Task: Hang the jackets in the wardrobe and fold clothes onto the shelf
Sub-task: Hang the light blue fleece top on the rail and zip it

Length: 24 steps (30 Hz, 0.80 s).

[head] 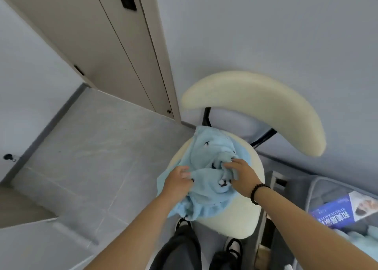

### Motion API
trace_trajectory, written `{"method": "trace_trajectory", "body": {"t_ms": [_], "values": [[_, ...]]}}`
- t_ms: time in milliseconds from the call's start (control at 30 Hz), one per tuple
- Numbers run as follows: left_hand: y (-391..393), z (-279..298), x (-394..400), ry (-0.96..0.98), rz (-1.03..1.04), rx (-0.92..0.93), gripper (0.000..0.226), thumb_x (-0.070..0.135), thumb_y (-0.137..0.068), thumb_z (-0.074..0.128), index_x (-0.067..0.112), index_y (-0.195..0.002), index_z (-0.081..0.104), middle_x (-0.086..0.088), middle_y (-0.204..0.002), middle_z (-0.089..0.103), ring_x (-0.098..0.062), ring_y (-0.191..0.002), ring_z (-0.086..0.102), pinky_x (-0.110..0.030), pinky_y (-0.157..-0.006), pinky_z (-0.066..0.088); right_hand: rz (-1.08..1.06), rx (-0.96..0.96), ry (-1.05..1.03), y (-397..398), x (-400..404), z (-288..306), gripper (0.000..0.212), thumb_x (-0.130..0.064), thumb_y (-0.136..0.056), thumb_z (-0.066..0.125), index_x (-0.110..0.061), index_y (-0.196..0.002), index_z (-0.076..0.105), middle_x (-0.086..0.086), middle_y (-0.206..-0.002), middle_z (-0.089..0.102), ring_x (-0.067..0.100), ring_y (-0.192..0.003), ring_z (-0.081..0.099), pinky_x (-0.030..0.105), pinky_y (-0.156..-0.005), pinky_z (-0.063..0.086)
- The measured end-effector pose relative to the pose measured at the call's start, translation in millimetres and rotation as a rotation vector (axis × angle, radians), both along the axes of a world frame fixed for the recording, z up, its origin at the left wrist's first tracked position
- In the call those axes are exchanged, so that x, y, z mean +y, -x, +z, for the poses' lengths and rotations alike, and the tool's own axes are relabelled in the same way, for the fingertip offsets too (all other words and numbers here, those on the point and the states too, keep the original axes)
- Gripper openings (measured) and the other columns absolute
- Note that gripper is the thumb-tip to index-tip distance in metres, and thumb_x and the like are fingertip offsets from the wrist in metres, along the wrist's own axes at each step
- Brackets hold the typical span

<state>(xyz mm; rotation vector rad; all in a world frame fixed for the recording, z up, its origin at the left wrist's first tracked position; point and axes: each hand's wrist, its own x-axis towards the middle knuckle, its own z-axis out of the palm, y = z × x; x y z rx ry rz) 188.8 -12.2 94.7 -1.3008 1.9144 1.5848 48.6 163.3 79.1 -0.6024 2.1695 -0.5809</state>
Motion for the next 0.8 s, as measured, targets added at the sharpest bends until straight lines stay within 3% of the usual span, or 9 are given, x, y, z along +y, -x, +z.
{"method": "trace_trajectory", "body": {"t_ms": [100, 200, 367, 600, 700, 800], "values": [[12.6, -3.1, 6.9, -0.014, -0.033, -0.026, 0.033, 0.011, -0.09, 0.057, 0.019, -0.123, 0.057, 0.002, -0.121, 0.063, -0.017, -0.105, 0.059, -0.03, -0.089, 0.049, -0.115, -0.019, 0.036, -1.2, 24.0, -6.5, 0.048, 0.004, -0.084, 0.057, -0.02, -0.125, 0.06, 0.005, -0.143, 0.039, 0.023, -0.131, 0.04, 0.017, -0.092, 0.04], [31.2, 12.5, 23.5, -0.039, -0.07, -0.007, 0.024, 0.016, -0.092, 0.057, 0.02, -0.114, 0.064, 0.004, -0.116, 0.065, -0.014, -0.105, 0.059, -0.031, -0.089, 0.049, -0.325, -0.057, 0.084, 5.2, 55.6, 9.4, 0.038, 0.001, -0.087, 0.057, -0.022, -0.117, 0.062, 0.002, -0.137, 0.045, 0.02, -0.112, 0.055, 0.026, -0.092, 0.046], [71.8, 45.6, 79.4, -0.098, -0.147, 0.03, 0.024, 0.015, -0.089, 0.063, 0.017, -0.113, 0.063, 0.002, -0.103, 0.069, -0.013, -0.101, 0.064, -0.028, -0.086, 0.051, -0.555, -0.048, 0.047, 25.2, 130.4, 36.8, 0.029, -0.003, -0.089, 0.055, -0.025, -0.105, 0.063, 0.005, -0.117, 0.06, 0.011, -0.09, 0.06, 0.015, -0.068, 0.043], [110.0, 50.8, 207.3, -0.186, -0.259, 0.028, 0.021, 0.012, -0.09, 0.056, 0.017, -0.109, 0.063, 0.002, -0.097, 0.072, -0.009, -0.093, 0.069, -0.026, -0.083, 0.05, -0.759, -0.072, -0.074, 23.2, 264.9, 19.8, 0.027, 0.0, -0.084, 0.056, -0.02, -0.101, 0.066, 0.008, -0.111, 0.066, 0.022, -0.092, 0.06, 0.026, -0.079, 0.045], [113.0, 35.4, 263.2, -0.209, -0.335, -0.027, 0.023, 0.011, -0.091, 0.05, 0.021, -0.108, 0.062, 0.005, -0.096, 0.073, -0.006, -0.091, 0.069, -0.022, -0.079, 0.049, -0.865, -0.115, -0.14, 11.6, 324.3, -8.8, 0.029, -0.003, -0.083, 0.061, -0.011, -0.111, 0.066, 0.008, -0.119, 0.064, 0.026, -0.106, 0.058, 0.026, -0.085, 0.042], [113.6, 15.0, 313.5, -0.226, -0.383, -0.095, 0.024, 0.012, -0.092, 0.047, 0.022, -0.109, 0.061, 0.005, -0.096, 0.072, -0.007, -0.09, 0.068, -0.019, -0.071, 0.048, -1.017, -0.183, -0.212, -0.6, 376.2, -42.4, 0.043, -0.008, -0.083, 0.067, -0.003, -0.125, 0.055, 0.016, -0.127, 0.058, 0.031, -0.115, 0.055, 0.036, -0.094, 0.044]]}}
